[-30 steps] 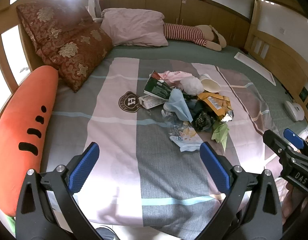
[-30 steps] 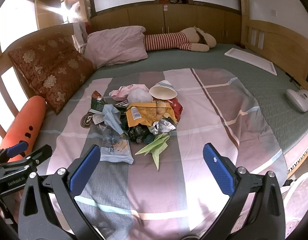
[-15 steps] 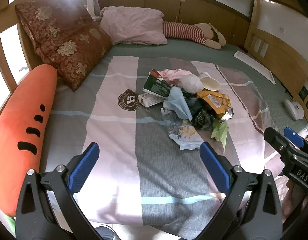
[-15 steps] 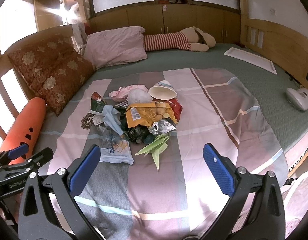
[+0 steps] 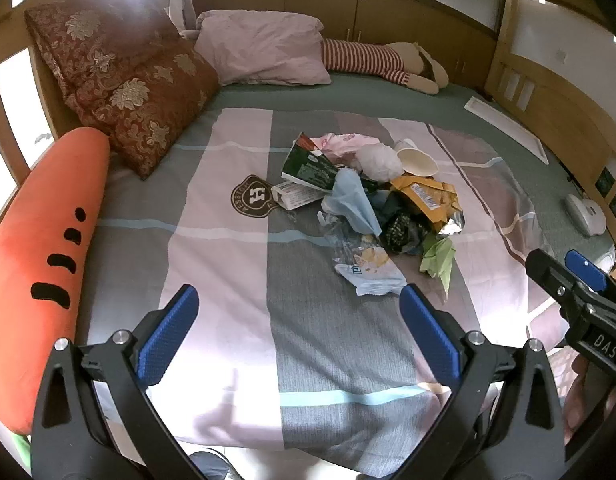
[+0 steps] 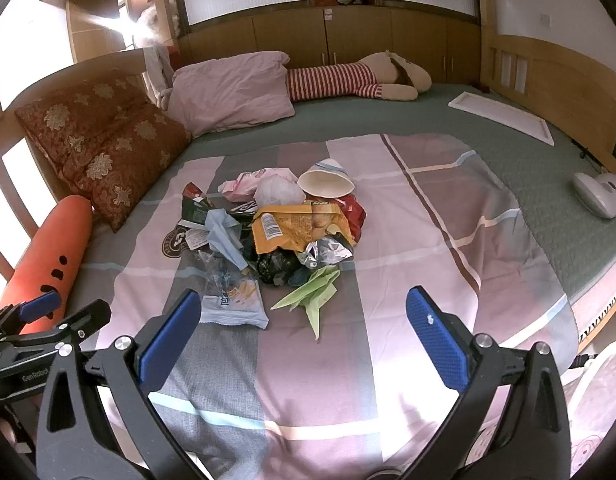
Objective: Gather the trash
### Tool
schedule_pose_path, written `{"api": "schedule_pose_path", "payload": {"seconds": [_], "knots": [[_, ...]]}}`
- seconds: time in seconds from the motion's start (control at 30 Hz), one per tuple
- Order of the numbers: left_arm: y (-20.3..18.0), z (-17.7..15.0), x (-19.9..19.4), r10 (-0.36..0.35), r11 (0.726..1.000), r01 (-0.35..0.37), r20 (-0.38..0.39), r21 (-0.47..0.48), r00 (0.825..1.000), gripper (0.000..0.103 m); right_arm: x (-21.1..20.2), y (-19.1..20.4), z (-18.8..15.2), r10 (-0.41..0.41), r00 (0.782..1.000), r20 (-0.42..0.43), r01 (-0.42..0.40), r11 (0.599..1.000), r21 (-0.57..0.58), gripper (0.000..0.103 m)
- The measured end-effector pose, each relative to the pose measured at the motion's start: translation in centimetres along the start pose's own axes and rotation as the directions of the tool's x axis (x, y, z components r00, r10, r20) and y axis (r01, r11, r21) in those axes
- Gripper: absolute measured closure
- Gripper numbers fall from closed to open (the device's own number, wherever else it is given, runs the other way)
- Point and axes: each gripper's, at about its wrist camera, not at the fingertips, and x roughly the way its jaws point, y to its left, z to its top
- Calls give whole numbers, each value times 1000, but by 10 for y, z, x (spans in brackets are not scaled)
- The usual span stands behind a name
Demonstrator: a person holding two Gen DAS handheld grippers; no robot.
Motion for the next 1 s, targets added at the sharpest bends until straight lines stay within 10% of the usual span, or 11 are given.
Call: {"api": "schedule_pose_path", "payload": {"seconds": [0.23,0.47,0.73,1.0], "knots": [[-1,0,-2,8,999,-9,28,32,1000,3,0,0,0,2,1000,1,-2,1000,1,2],[11,-5,9,-177,984,177,39,-7,983,3,-1,0,1,6,1000,5,-6,1000,12,2],[11,-11,43,-229,967,223,-42,-128,972,3,-3,-2,0,22,1000,3,-22,1000,22,2],[-24,0,103,-160,986,153,-124,-62,979,17,-7,-4,-1,43,999,-3,-43,999,32,2]]}}
